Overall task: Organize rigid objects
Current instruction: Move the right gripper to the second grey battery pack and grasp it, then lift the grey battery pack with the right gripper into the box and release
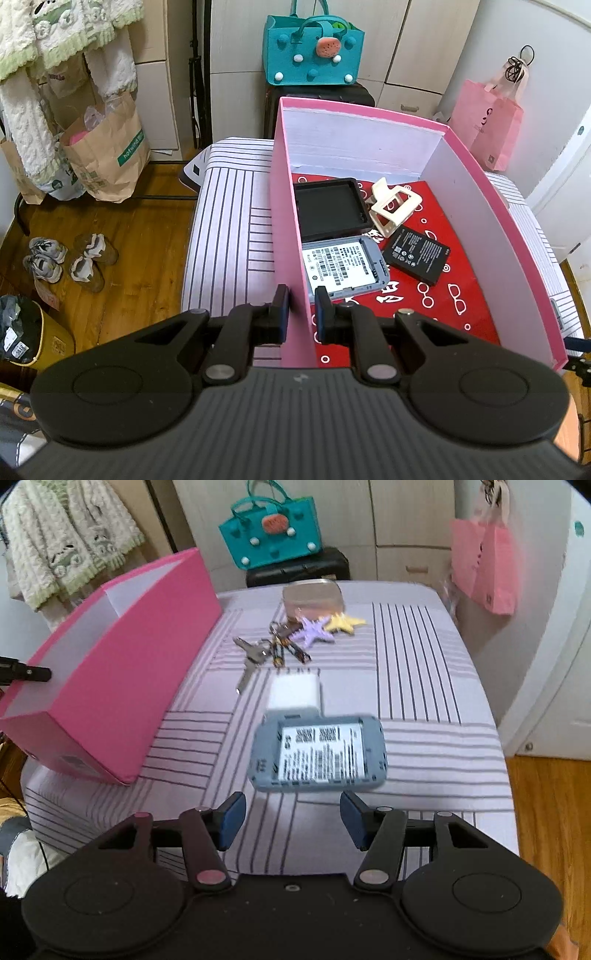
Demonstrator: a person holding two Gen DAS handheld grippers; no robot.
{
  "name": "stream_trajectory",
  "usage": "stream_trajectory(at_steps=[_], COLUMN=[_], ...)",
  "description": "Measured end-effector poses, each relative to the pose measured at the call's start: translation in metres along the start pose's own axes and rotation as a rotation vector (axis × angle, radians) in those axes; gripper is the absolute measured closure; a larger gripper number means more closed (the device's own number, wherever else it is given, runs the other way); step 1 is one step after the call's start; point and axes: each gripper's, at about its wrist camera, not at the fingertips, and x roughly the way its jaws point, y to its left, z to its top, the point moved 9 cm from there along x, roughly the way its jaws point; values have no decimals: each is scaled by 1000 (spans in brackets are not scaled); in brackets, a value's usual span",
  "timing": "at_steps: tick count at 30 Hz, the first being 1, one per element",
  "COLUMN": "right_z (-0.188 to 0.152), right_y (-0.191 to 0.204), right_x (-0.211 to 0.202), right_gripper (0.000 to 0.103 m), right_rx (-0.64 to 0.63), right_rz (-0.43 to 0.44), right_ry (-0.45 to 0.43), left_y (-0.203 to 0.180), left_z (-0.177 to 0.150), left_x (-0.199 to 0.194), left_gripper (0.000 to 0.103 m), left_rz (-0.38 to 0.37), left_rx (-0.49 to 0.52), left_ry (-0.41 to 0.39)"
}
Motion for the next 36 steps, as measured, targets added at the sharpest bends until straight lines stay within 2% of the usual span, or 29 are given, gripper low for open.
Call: stream_trajectory(at_steps=[2,6,9,13,21,24,28,31,33,34,36], right_z=[-1,6,16,35,63,64,55,50,50,50,52], right_y=[0,1,0,-5,-11,-5,-1,-9,-16,-18,-22], right_x=[8,17,25,35,61,66,63,57,52,49,47], right_gripper=[39,33,30,11,6,6,9,11,21,32,36], right_rx=[2,-50,-70,-82,2,-64,-198,-215,-186,-187,-176], right_rz=[-3,-56,-60,-65,-14,-22,-42,-58,-50,-50,-23], right_ry=[11,-20,-30,-61,-96,-122,-103,-92,-78,-66,-39], left_y=[0,0,0,0,-1,-1,-1,-1,-2,-2,-4], left_z=[0,-1,-1,-1,-1,-1,0,-1,-2,-3,-4], left_x=[0,0,0,0,1,1,1,1,1,1,0], left_gripper=[90,90,90,90,90,90,90,90,90,90,90], left_rz=[1,4,2,-1,-3,-3,-4,-4,-3,-2,4], left_rx=[0,5,6,4,5,6,5,8,15,19,47], left_ry=[0,-4,-1,2,7,7,8,16,20,22,25])
